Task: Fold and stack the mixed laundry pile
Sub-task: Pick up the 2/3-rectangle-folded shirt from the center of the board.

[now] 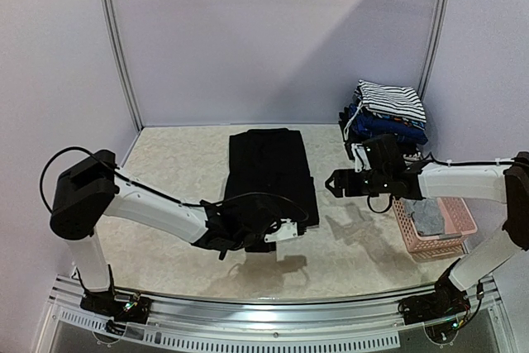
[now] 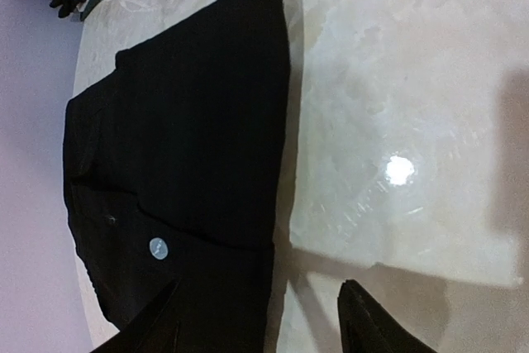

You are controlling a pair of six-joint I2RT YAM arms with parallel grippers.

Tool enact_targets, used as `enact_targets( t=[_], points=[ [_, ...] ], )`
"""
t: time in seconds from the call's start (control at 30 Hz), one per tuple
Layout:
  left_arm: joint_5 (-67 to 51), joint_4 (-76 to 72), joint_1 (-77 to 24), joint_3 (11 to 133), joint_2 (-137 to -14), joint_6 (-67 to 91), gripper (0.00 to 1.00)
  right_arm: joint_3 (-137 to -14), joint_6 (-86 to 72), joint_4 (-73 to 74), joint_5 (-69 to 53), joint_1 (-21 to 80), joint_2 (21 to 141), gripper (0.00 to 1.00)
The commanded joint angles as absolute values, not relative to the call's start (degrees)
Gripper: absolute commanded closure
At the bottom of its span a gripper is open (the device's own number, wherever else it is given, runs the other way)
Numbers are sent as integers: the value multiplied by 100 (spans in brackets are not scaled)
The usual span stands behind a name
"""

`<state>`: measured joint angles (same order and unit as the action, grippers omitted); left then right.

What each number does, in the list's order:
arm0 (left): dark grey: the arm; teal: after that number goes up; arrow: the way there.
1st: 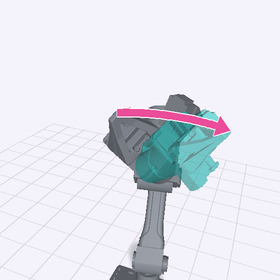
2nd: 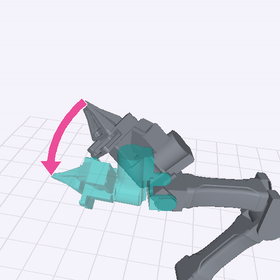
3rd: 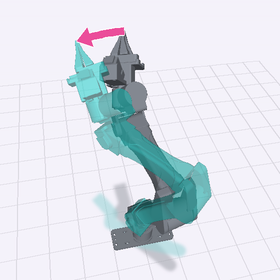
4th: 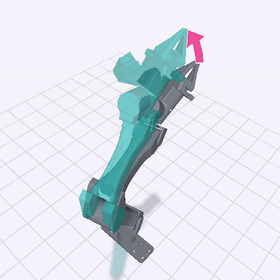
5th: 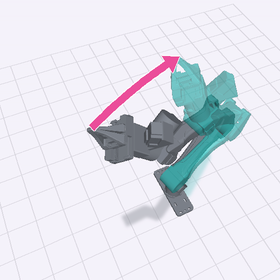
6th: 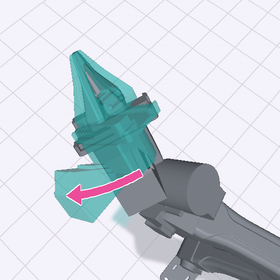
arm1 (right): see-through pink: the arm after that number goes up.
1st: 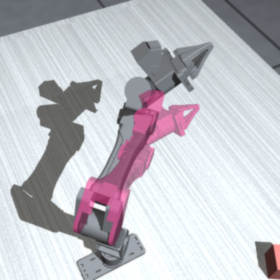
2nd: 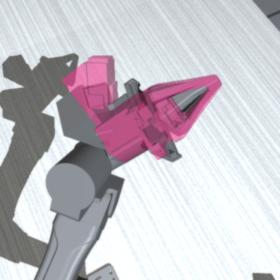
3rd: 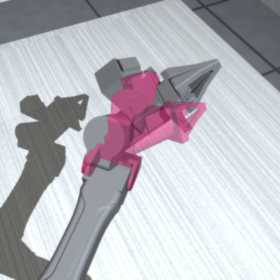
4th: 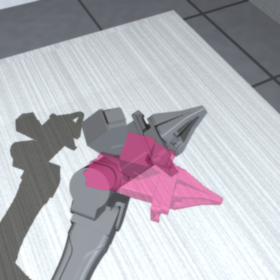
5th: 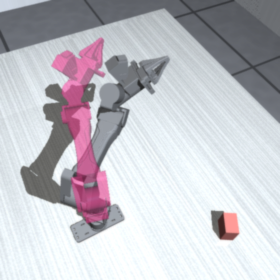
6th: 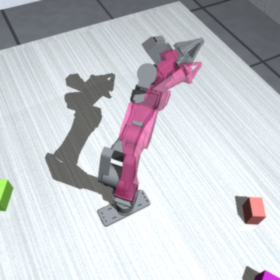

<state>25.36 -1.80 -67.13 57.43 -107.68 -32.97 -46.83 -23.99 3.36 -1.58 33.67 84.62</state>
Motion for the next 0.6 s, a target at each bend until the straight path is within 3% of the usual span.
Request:
enact_targets(
  t=[0.0,0.57],
  points=[
    [2742,-37,-6773,6007,-11057,-3569,40,-4514,-2435,229,-33,3306,8194,17],
    [3535,97,-6593,6319,-11780,-3911,56,-4324,-2386,85,-94,3212,8151,17]
  ],
)
